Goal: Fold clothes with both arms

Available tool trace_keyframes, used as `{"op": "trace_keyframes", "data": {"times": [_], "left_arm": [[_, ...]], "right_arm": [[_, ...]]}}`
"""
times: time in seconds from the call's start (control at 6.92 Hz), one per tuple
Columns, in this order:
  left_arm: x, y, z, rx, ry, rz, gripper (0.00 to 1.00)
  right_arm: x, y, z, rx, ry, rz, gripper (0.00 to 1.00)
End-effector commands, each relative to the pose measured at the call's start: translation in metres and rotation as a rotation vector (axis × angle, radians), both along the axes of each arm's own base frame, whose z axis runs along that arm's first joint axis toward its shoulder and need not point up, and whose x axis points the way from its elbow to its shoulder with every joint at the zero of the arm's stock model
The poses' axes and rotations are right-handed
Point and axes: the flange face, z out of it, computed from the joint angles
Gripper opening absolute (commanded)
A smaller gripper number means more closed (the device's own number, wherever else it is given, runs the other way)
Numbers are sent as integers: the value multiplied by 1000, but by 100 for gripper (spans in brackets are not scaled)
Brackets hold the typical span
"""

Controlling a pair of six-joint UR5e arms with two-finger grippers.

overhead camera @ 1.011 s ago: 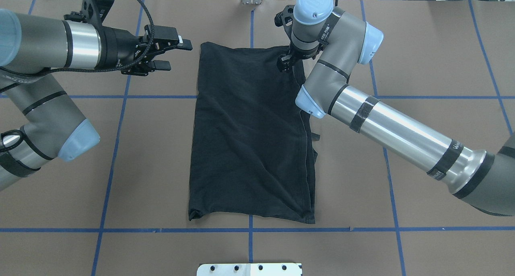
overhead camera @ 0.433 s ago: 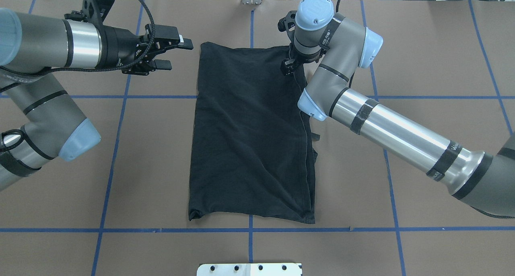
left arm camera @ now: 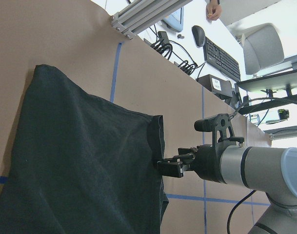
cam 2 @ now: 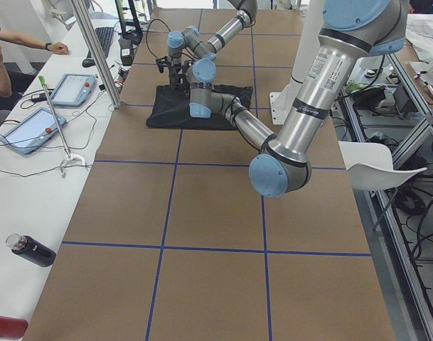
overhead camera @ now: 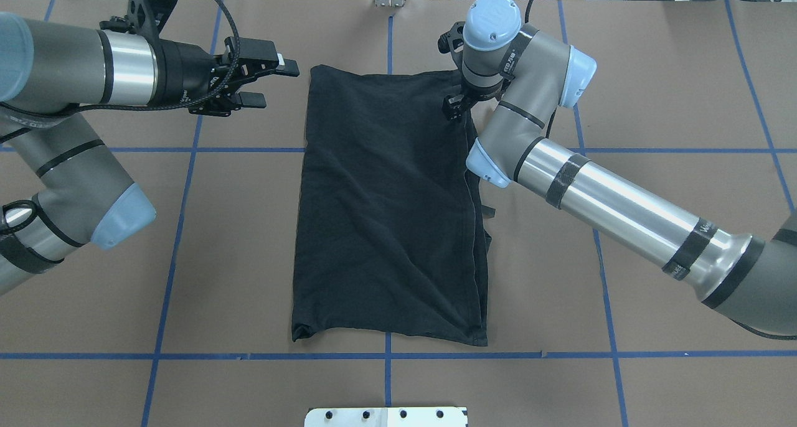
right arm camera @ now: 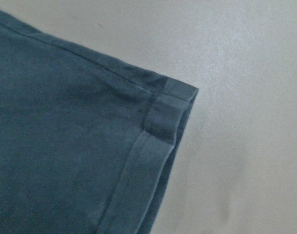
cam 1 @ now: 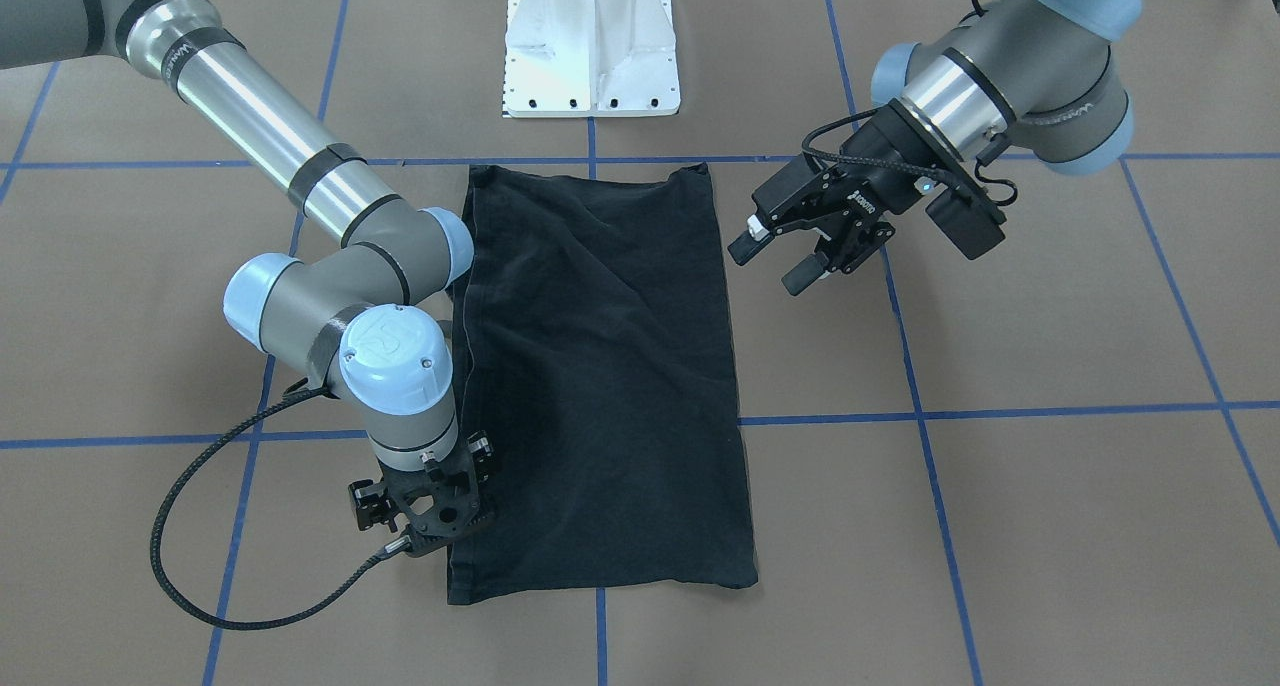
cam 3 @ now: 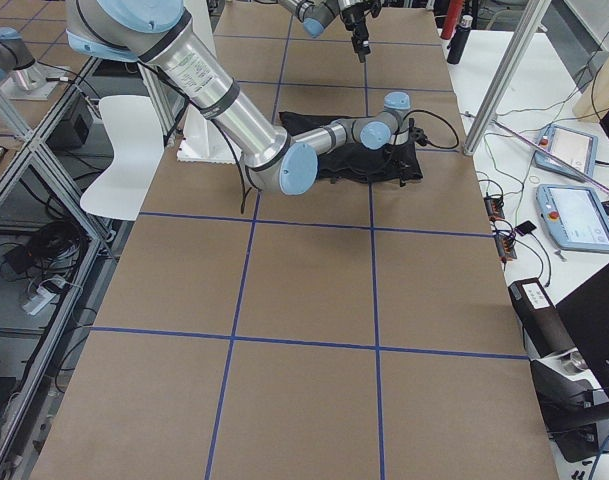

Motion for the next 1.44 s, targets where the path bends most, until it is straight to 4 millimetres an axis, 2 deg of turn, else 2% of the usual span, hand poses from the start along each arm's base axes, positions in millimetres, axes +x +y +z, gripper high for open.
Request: {"op": "trace_keyframes", "data": {"times": [0.0,0.14,0.29,0.43,0.58,0.72,0.87,1.01,1.16,1.3], "left_arm": [[0,0,2,-1,-3,0,100],[0,0,3,-4,-4,0,100],[0,0,2,-3,-3,0,100],[0,0,3,-4,-4,0,100],[0,4,1,-8,4,5,100],[-8,19,-3,-10,10,20,100],[-23,60,11,-48,2,70,100],[-8,84,12,-119,31,112,100],[34,113,11,-201,66,121,100],[82,153,12,-249,86,115,100]], "right_arm": [[14,-11,5,-8,2,0,100],[22,-15,0,-15,-21,-6,100],[34,-17,-17,-22,-65,-16,100],[48,-9,-36,-51,-85,-28,100],[63,10,-55,-68,-97,-39,100],[84,35,-55,-71,-104,-38,100],[105,61,-59,-96,-106,-41,100],[129,94,-56,-121,-139,-12,100],[140,124,-59,-187,-203,27,100],[145,142,-63,-258,-246,50,100]]}}
